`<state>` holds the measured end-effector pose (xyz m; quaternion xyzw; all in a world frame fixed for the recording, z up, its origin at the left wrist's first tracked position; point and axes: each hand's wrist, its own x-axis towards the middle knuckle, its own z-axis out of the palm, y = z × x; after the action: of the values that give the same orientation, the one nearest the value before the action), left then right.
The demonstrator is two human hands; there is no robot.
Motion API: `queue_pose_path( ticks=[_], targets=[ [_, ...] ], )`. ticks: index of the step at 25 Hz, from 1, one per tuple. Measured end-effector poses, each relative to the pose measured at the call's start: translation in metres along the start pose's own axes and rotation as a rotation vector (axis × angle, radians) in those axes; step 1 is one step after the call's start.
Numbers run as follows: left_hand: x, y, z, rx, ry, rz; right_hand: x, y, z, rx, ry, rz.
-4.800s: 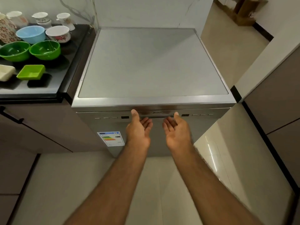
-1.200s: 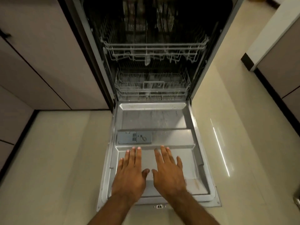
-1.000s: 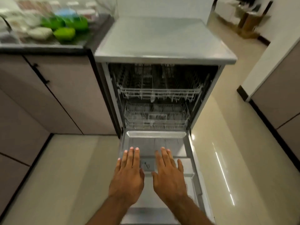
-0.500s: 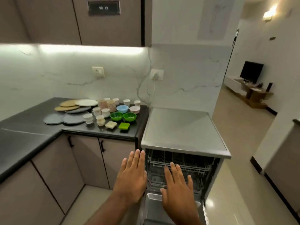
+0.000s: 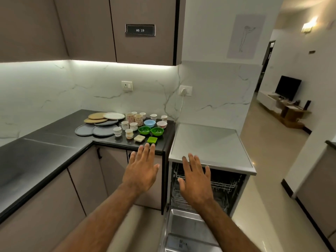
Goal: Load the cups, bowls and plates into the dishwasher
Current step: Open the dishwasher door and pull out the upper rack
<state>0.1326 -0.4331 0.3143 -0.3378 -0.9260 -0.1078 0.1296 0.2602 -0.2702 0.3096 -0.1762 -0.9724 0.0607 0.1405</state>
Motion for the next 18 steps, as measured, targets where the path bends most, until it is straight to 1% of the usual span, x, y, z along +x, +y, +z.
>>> queue_pose_path(
  ticks=[7, 12, 18],
  targets=[
    [0.035, -0.033, 0.002, 0.006, -0.013, -0.026, 0.057, -0.008, 0.002, -0.004, -0.021, -0.001],
    [0.094, -0.050, 0.017, 0.016, -0.003, -0.039, 0.121, -0.005, 0.015, -0.001, 0.009, -0.037],
    [0.155, -0.060, 0.045, 0.013, -0.004, -0.064, 0.193, 0.003, 0.040, 0.018, -0.033, -0.086]
  ],
)
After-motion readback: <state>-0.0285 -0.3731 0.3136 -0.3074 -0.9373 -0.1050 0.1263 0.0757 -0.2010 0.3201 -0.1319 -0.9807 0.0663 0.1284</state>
